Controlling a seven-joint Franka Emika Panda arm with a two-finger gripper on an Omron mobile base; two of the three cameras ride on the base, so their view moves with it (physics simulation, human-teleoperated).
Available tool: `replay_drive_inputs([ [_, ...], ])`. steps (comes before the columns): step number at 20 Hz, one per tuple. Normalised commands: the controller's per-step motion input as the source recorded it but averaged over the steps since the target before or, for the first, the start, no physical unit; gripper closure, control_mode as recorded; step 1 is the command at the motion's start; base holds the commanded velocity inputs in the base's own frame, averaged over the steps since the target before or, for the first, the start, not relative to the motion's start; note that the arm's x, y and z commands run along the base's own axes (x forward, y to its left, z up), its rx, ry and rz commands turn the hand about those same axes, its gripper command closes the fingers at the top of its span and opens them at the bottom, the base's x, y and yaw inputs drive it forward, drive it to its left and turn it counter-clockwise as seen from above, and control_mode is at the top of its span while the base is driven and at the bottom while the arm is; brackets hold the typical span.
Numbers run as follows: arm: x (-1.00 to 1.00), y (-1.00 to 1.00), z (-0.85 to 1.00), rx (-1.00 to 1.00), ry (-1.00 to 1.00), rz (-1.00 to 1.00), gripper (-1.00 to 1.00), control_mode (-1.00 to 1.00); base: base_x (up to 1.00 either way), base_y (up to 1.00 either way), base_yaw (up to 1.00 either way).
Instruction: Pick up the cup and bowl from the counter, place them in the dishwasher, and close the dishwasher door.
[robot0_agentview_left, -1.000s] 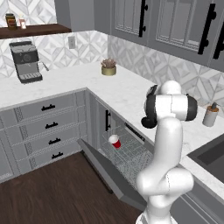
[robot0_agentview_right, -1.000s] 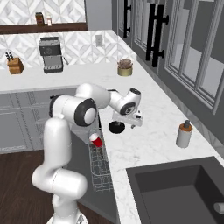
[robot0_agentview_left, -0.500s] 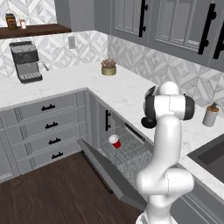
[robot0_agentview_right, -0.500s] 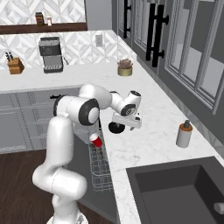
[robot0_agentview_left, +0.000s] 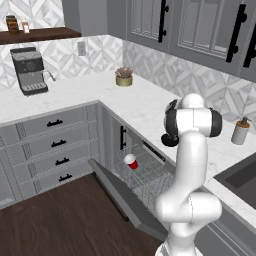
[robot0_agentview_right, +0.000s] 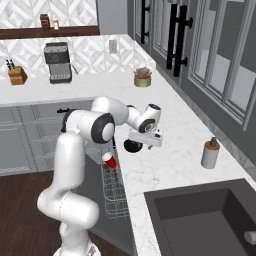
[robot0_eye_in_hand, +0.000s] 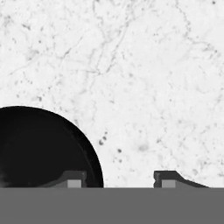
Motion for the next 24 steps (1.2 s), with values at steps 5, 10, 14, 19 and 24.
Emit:
replay_drive_inputs([
  [5,0.00,0.20,-0.31,0.00,0.01,0.00,1.00,-1.00,0.00,0.00,0.00],
  [10,-0.01,0.26,-0.11,0.00,0.01,0.00,1.00,-1.00,0.00,0.00,0.00],
  [14,-0.08,0.08,0.00,0.00,0.00,0.00,1.00,-1.00,0.00,0.00,0.00],
  [19,-0.25,0.08,0.03,0.00,0.00,0.00,1.00,-1.00,0.00,0.00,0.00],
  [24,-0.74,0.07,0.48,0.00,-0.04,0.00,1.00,-1.00,0.00,0.00,0.00],
])
